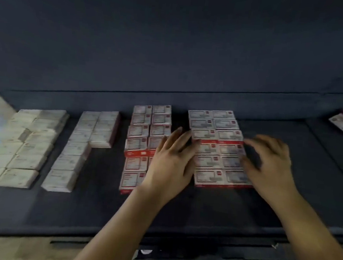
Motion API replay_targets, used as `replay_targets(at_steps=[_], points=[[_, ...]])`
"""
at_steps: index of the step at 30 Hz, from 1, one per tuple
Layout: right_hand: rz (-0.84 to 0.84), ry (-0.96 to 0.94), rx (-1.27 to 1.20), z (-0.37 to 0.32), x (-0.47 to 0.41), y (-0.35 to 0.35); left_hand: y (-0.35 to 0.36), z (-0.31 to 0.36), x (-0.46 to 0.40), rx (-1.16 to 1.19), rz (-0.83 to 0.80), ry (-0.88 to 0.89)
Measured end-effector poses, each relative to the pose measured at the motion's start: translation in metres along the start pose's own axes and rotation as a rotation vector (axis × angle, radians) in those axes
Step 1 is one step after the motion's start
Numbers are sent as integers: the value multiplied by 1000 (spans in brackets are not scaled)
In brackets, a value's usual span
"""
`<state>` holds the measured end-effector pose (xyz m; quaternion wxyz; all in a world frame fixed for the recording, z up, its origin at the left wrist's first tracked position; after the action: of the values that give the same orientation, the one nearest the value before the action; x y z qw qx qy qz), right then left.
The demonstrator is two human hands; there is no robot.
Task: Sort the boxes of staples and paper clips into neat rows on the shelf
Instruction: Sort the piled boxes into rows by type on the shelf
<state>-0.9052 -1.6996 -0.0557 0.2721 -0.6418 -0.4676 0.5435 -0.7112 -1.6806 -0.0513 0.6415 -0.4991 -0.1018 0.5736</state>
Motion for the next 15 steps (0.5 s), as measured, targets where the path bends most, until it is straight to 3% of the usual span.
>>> replay_targets(at_steps=[5, 10, 15], points=[[-115, 157, 117, 110, 8, -9, 65, 61, -45, 45, -65, 79], [-170, 363, -14, 197, 3, -28, 128, 105, -77, 126, -102, 107], [-141, 526, -53, 273, -19, -32, 188, 119, -98, 82, -278, 27]])
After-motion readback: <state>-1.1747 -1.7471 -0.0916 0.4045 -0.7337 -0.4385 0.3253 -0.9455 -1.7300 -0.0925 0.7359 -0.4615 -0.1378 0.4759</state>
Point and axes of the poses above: each hand's wrist, its own x-axis away from the middle knuckle, its own y-axis out of the palm, z = x × y, the point moved 8 cm from there along -x, towards the middle knuckle, and after that the axes turned 12 degrees about x, right-handed, at the moved point
